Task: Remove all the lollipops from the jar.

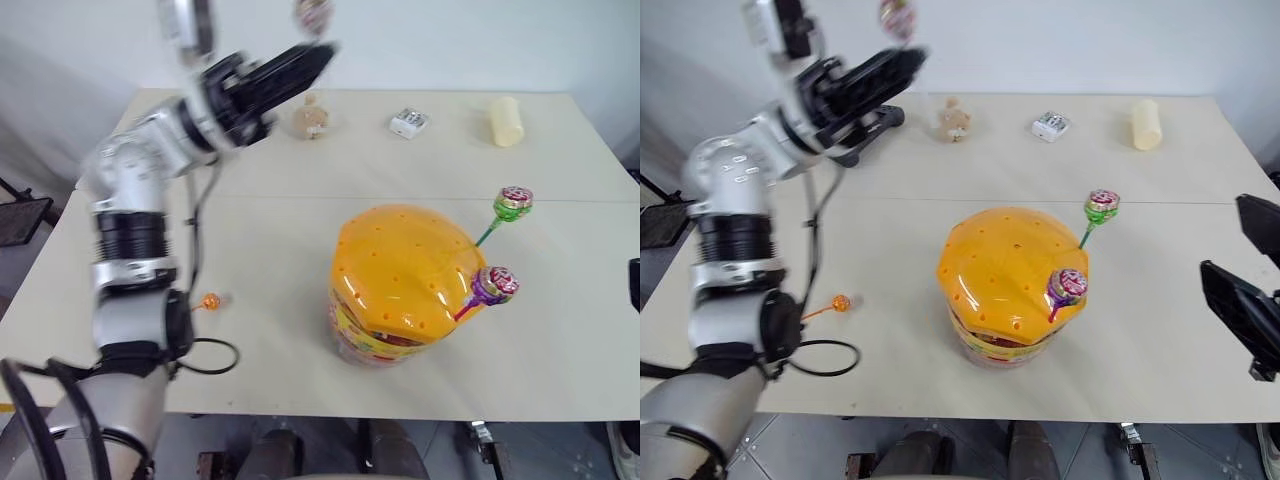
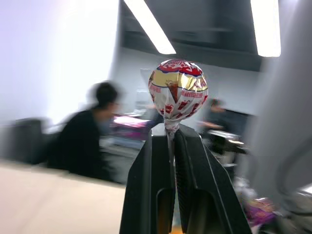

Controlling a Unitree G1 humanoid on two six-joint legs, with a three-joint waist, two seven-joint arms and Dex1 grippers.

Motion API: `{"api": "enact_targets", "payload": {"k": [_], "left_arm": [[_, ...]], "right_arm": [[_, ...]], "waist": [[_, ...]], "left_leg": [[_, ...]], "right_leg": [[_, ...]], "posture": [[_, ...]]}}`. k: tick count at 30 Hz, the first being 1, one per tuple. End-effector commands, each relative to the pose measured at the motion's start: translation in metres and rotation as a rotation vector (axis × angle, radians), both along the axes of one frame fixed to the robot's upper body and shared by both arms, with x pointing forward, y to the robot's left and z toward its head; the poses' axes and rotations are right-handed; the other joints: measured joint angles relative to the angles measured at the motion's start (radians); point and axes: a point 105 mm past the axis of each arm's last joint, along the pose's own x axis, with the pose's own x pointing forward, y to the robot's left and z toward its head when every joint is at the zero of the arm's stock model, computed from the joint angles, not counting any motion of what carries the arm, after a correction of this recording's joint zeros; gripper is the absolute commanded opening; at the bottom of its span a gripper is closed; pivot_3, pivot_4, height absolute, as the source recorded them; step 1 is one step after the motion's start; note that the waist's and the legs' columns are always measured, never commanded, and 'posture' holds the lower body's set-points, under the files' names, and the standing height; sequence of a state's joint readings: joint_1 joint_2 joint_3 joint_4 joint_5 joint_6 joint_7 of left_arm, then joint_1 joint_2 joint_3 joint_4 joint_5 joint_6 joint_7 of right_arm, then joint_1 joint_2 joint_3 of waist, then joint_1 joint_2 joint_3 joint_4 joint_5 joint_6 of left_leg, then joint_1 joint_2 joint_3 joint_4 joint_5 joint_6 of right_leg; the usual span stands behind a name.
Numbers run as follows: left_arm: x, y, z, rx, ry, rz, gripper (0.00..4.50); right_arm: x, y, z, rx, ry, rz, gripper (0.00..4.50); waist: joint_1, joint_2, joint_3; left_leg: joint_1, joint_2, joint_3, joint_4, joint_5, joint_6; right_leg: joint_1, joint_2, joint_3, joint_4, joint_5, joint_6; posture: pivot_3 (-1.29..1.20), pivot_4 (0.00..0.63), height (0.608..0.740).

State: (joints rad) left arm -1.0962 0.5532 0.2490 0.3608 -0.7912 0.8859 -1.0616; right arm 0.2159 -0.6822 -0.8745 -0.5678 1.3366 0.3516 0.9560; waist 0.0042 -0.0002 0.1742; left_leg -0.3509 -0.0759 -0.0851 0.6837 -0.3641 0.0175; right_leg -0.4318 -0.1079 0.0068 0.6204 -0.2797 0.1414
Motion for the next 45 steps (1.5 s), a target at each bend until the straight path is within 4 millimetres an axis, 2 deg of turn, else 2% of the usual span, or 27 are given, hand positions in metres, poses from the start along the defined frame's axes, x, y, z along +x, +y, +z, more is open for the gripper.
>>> {"api": "enact_targets", "payload": {"k": [1,4,7,9,11,13,17,19,22,26,30,32,35,38,40,41,44,45], "left_arm": [[0.007,0.055,-0.026,0.162,0.069,0.308,0.04],[-0.008,0.129,-0.069,0.424,0.144,0.652,0.04],[-0.035,0.18,-0.118,0.574,0.325,0.804,0.04],[-0.051,0.208,-0.143,0.606,0.43,0.88,0.04],[-0.074,0.242,-0.177,0.621,0.579,0.977,0.04],[-0.093,0.259,-0.199,0.621,0.675,1.013,0.04],[-0.112,0.271,-0.224,0.63,0.745,1.01,0.04],[-0.115,0.269,-0.23,0.607,0.761,1.009,0.04],[-0.114,0.266,-0.234,0.578,0.772,1.015,0.71],[-0.111,0.262,-0.228,0.554,0.722,1.008,1.87],[-0.108,0.273,-0.209,0.533,0.604,1.054,3.1],[-0.105,0.275,-0.189,0.49,0.479,1.039,3.69],[-0.106,0.266,-0.16,0.431,0.294,0.946,3.69],[-0.105,0.24,-0.121,0.379,0.056,0.796,3.69],[-0.101,0.211,-0.111,0.39,-0.023,0.667,3.69],[-0.099,0.195,-0.109,0.397,-0.051,0.602,3.87],[-0.1,0.127,-0.098,0.353,-0.145,0.328,4.49],[-0.102,0.109,-0.097,0.342,-0.161,0.251,4.49]], "right_arm": [[0.004,0.003,-0.003,-0.099,-0.024,0.032,4.5],[0.011,0.008,-0.01,-0.2,-0.054,0.075,4.5],[0.015,0.015,-0.012,-0.2,-0.051,0.138,4.5],[0.017,0.017,-0.019,-0.231,-0.023,0.179,4.5],[0.02,0.016,-0.031,-0.287,0.022,0.223,4.5],[0.02,0.016,-0.038,-0.327,0.048,0.255,4.5],[0.016,0.015,-0.048,-0.4,0.08,0.308,4.5],[0.014,0.014,-0.051,-0.417,0.089,0.325,4.5],[0.013,0.012,-0.051,-0.419,0.09,0.333,4.5],[0.013,0.011,-0.049,-0.413,0.084,0.326,4.5],[0.013,0.01,-0.047,-0.39,0.075,0.309,4.5],[0.015,0.01,-0.044,-0.374,0.069,0.294,4.5],[0.018,0.008,-0.04,-0.343,0.06,0.262,4.5],[0.023,0.002,-0.036,-0.31,0.06,0.204,4.5],[0.025,-0.002,-0.035,-0.298,0.067,0.172,4.5],[0.026,-0.005,-0.034,-0.295,0.073,0.154,4.5],[0.028,-0.015,-0.033,-0.291,0.115,0.084,4.5],[0.027,-0.018,-0.032,-0.286,0.122,0.064,4.5]], "waist": [[-0.002,0.0,0.0],[-0.009,-0.002,0.001],[-0.004,-0.002,0.001],[0.012,-0.002,0.001],[0.023,-0.002,0.001],[0.025,-0.002,0.001],[0.029,-0.001,0.001],[0.024,-0.001,0.001],[0.02,0.001,-0.001],[0.021,0.004,-0.002],[0.021,0.004,-0.002],[0.02,0.004,-0.002],[0.02,0.003,-0.002],[0.02,0.003,-0.002],[0.023,0.003,-0.002],[0.023,0.003,-0.002],[0.025,0.003,-0.002],[0.023,0.003,-0.002]], "left_leg": [[-0.001,0.0,-0.001,0.0,0.0,0.0],[-0.002,0.0,-0.002,0.0,0.0,0.0],[-0.002,0.0,-0.003,-0.001,-0.001,-0.001],[-0.003,0.0,-0.004,-0.001,-0.001,-0.001],[-0.003,0.0,-0.006,0.0,-0.001,-0.001],[-0.001,0.0,-0.008,0.0,-0.002,-0.001],[-0.002,0.0,-0.012,0.0,-0.002,-0.001],[-0.001,0.0,-0.012,-0.001,-0.002,-0.002],[-0.001,0.0,-0.012,-0.001,-0.002,-0.002],[0.0,0.0,-0.012,-0.001,-0.001,-0.002],[0.0,0.001,-0.012,-0.001,-0.001,-0.003],[0.0,0.001,-0.012,-0.001,-0.001,-0.004],[-0.001,0.001,-0.012,-0.001,-0.001,-0.003],[-0.001,0.001,-0.012,-0.001,-0.002,-0.003],[-0.002,0.0,-0.013,-0.001,-0.002,-0.003],[-0.002,0.0,-0.013,-0.001,-0.002,-0.003],[-0.002,0.0,-0.013,-0.001,-0.002,-0.002],[-0.002,0.0,-0.013,-0.001,-0.002,-0.002]], "right_leg": [[-0.001,0.0,-0.001,0.0,0.0,0.0],[-0.002,-0.001,0.0,0.0,0.0,0.0],[-0.004,-0.002,0.0,0.0,-0.001,-0.002],[-0.003,-0.004,0.0,-0.001,-0.001,-0.002],[-0.001,-0.004,-0.001,-0.002,-0.001,-0.002],[0.003,-0.004,0.0,-0.008,-0.001,-0.002],[0.004,-0.006,-0.001,-0.009,-0.001,-0.003],[0.004,-0.006,-0.001,-0.009,-0.002,-0.003],[0.004,-0.006,-0.001,-0.008,-0.002,-0.003],[0.004,-0.006,-0.001,-0.008,-0.002,-0.003],[0.004,-0.005,-0.001,-0.007,-0.002,-0.004],[0.004,-0.005,-0.001,-0.007,-0.002,-0.004],[0.004,-0.005,-0.002,-0.008,-0.002,-0.004],[0.004,-0.006,-0.002,-0.009,-0.002,-0.004],[0.004,-0.006,-0.002,-0.009,-0.002,-0.004],[0.004,-0.006,-0.002,-0.009,-0.002,-0.004],[0.005,-0.007,-0.002,-0.009,-0.001,-0.004],[0.005,-0.007,-0.002,-0.008,-0.001,-0.003]], "posture": [[0.0,0.15,0.74],[0.0,0.15,0.74],[0.0,0.15,0.74],[0.0,0.15,0.74],[0.0,0.15,0.74],[0.0,0.15,0.74],[0.0,0.15,0.74],[0.0,0.15,0.74],[0.0,0.15,0.74],[0.0,0.15,0.74],[0.0,0.15,0.74],[0.0,0.15,0.74],[0.0,0.15,0.74],[0.0,0.15,0.74],[0.0,0.15,0.74],[0.0,0.15,0.74],[0.0,0.15,0.74],[0.0,0.15,0.74]]}}
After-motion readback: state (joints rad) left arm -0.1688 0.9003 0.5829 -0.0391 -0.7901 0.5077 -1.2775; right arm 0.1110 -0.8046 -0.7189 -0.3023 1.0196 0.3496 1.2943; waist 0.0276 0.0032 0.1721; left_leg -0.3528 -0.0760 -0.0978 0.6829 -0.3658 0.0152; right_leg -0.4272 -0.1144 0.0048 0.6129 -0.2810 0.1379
